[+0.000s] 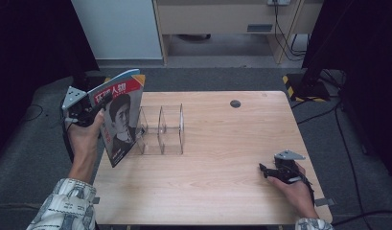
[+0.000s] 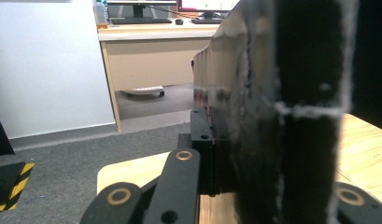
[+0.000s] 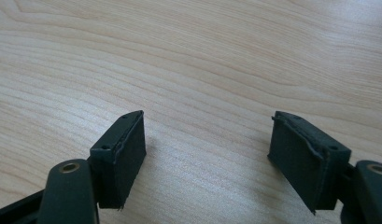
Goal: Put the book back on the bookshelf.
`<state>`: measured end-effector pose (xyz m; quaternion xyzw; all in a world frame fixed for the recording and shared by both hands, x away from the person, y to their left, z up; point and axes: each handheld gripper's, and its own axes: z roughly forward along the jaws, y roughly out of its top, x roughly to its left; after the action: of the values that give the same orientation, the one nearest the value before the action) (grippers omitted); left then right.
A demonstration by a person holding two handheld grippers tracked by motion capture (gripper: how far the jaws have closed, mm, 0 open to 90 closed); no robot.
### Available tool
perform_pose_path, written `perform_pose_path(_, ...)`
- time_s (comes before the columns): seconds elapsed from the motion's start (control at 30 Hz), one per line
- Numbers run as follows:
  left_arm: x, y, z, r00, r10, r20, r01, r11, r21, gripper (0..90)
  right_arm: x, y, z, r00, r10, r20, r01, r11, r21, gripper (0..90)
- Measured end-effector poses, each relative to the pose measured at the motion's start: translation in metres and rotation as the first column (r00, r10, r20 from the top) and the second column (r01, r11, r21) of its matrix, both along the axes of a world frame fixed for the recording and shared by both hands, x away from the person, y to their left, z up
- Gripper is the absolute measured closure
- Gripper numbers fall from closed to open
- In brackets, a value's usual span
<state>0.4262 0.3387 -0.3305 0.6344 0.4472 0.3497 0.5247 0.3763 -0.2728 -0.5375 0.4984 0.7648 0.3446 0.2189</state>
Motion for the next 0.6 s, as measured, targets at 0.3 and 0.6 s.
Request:
perform_pose_path(0.3, -0.0027, 0.0021, 0.0014, 0.9998, 0.014, 0.014, -0.015, 0.9997, 0.019, 86.6, 0.0, 0.0001, -0.0001, 1.0, 0.005, 0.002, -0.005, 1.0, -0.001, 27.1)
perform_pose_path(0.6, -0.0042, 0.0043, -0.0063, 0.999, 0.023, 0.039, -0.023, 0.9997, -0.003, 86.6, -0.0003, 0.0005, 0.0, 1.0, 0.006, 0.0, -0.006, 1.0, 0.001, 27.1)
